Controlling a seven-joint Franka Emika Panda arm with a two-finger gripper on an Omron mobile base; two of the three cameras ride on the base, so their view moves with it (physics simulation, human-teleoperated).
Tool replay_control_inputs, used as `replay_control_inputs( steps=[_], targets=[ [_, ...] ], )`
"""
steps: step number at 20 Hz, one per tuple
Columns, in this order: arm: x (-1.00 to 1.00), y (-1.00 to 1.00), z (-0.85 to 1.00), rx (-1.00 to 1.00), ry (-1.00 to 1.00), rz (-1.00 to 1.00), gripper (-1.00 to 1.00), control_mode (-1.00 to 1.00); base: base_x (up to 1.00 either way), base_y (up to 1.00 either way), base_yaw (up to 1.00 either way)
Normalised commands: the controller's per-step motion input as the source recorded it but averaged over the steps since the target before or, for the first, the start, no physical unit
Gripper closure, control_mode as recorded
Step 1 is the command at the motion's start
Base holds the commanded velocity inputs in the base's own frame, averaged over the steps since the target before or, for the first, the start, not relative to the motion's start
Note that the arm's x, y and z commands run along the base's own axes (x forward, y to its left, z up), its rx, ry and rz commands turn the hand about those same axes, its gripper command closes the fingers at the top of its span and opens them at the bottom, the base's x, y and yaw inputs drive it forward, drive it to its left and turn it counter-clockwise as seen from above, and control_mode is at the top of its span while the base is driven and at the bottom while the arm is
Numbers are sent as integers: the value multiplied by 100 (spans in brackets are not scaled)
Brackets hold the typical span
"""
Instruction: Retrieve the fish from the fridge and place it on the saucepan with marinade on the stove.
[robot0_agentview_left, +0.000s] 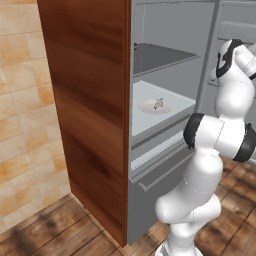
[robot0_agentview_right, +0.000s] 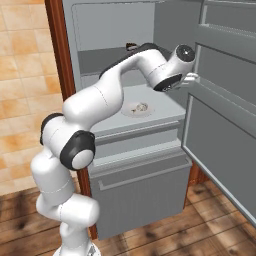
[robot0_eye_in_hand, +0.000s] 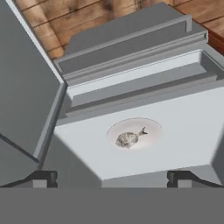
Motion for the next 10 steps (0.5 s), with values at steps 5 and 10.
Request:
replay_control_inputs(
  steps=[5,10],
  targets=[
    [16,51,-41,-2,9,-3,-100,-100,0,0,0],
    [8,12,-28,-5,-6,21,-100,-100,0,0,0]
  ],
)
